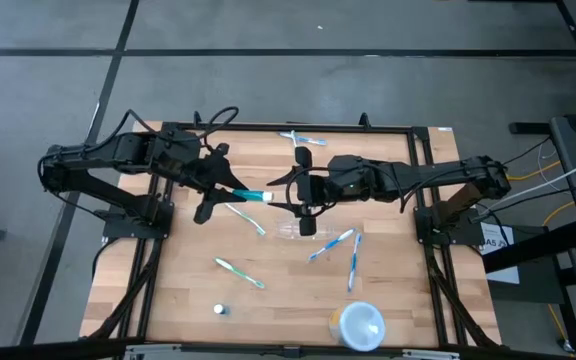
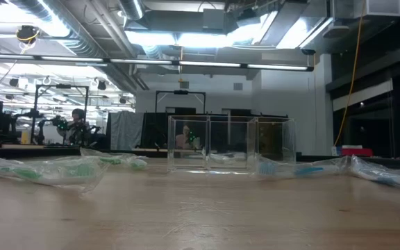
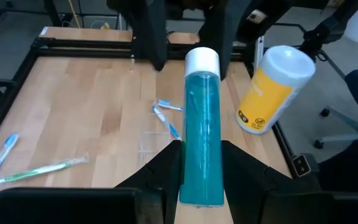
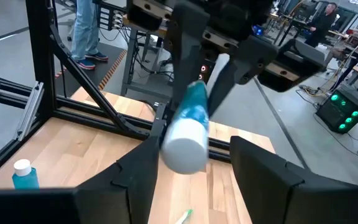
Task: Pick & Place toothbrushing station
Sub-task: Put the top blue mouthwash into the transparent organizer
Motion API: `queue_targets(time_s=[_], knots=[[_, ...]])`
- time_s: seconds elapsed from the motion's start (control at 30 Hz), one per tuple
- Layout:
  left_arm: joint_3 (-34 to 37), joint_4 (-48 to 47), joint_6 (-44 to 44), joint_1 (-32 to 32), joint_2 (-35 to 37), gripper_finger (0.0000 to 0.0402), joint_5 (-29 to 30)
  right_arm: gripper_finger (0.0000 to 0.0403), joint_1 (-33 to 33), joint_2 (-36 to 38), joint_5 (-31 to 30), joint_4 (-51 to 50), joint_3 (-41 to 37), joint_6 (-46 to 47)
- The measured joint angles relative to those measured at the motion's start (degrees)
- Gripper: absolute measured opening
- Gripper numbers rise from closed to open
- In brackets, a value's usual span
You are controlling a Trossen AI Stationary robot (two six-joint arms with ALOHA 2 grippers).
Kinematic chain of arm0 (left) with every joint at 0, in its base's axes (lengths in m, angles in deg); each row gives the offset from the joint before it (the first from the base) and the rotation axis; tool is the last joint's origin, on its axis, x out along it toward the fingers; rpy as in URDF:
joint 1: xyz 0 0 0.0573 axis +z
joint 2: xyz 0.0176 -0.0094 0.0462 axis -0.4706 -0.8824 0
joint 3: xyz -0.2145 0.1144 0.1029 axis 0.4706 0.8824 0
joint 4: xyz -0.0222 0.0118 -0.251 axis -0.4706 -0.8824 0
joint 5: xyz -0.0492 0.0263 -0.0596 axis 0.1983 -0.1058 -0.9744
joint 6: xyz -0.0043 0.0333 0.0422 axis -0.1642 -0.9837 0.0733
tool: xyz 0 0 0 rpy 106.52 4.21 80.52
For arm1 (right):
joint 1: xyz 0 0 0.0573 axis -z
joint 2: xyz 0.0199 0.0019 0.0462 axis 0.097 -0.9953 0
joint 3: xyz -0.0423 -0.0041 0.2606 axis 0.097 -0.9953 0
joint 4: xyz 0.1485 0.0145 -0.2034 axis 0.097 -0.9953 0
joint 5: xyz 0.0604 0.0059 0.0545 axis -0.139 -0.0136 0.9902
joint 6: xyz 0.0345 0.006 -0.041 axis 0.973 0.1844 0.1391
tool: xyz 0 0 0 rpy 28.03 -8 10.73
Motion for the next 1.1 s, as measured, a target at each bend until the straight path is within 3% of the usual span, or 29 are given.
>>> queue_targets(time_s=[0.27,1.1], knots=[[-0.01,2.01,-0.47,2.14,-0.58,0.0099,-3.41,0.0199,0.00,-0.86,0.89,0.27,-0.07,1.75],[-0.01,-0.37,-1.35,2.15,-0.66,0.0099,-3.16,0.0191,-0.11,-0.96,-1.40,0.98,-0.07,1.88]])
